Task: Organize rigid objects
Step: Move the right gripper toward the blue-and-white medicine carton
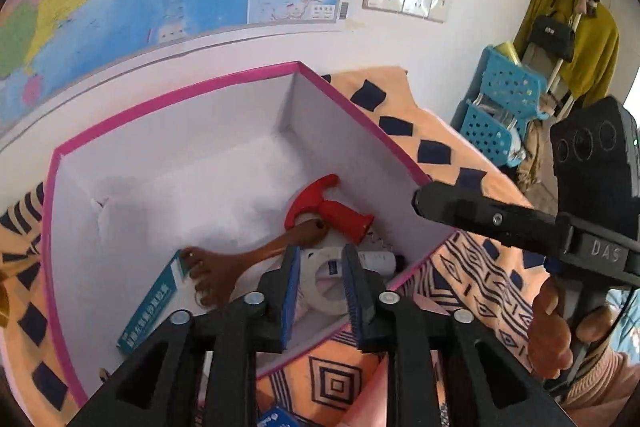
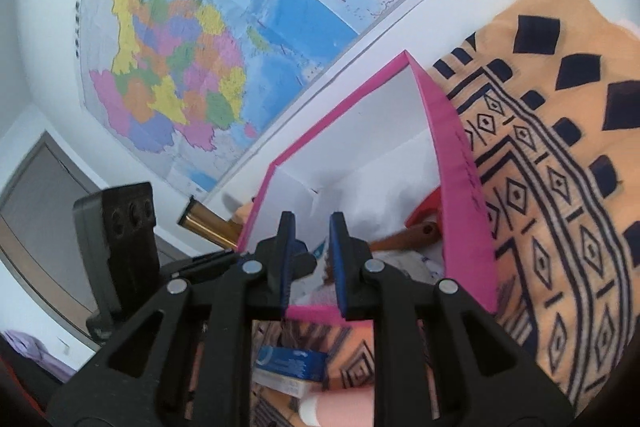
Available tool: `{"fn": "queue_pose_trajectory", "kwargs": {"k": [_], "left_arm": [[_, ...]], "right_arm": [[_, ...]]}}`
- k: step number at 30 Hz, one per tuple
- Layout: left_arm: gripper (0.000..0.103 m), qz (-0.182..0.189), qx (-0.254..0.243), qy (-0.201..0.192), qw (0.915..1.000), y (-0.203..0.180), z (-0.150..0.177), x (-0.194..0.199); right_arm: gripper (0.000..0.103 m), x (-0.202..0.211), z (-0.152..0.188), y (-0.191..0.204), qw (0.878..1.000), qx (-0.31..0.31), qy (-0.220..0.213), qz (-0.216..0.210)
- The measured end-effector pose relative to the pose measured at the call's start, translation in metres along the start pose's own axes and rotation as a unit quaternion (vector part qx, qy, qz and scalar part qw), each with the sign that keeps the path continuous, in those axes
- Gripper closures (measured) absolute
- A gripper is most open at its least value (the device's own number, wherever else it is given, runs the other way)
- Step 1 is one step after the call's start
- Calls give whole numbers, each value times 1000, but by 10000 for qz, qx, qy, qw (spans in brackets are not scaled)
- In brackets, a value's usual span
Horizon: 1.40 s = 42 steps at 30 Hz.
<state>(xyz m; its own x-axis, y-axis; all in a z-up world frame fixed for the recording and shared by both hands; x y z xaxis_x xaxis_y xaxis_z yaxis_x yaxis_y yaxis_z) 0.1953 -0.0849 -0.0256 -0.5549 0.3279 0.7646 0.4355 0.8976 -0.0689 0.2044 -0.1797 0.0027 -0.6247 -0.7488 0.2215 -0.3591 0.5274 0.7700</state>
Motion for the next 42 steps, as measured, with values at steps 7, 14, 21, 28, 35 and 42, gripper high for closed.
{"fn": "queue_pose_trajectory", "kwargs": {"k": [7,14,21,28,35,42], "left_arm": [[54,-123,164,-583,9981,6,25,40],[49,-301,503,-681,9960,20,68,63],[48,-739,939,-424,9919,48,116,63],[46,-1141,1501,-172,9819,86,155,70],[45,-1092,1855,-106,9765,102,177,70],[45,-808,1913,37,9782,95,185,61]], "right_arm": [[71,17,20,14,9973,667,200,214],[61,29,44,22,9921,1103,513,321],[59,24,72,19,9879,1173,967,318],[58,-9,107,26,9778,1315,1619,194],[58,-49,136,33,9654,1478,2145,156],[58,-74,152,33,9546,1622,2485,258]]}}
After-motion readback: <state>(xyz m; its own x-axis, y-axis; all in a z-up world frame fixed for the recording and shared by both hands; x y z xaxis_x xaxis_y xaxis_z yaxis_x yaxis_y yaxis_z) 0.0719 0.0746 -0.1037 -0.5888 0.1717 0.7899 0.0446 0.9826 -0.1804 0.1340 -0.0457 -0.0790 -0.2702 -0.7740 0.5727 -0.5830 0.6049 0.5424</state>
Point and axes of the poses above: each gripper's, at about its wrist camera, not at the fingertips, and x roughly against the way its jaws point, y to its left, z to its underside, the point moved 7 cm from there along -x, roughly the way its jaws point, and after that the axes turned 5 degrees about -z, right-handed, at the moved point
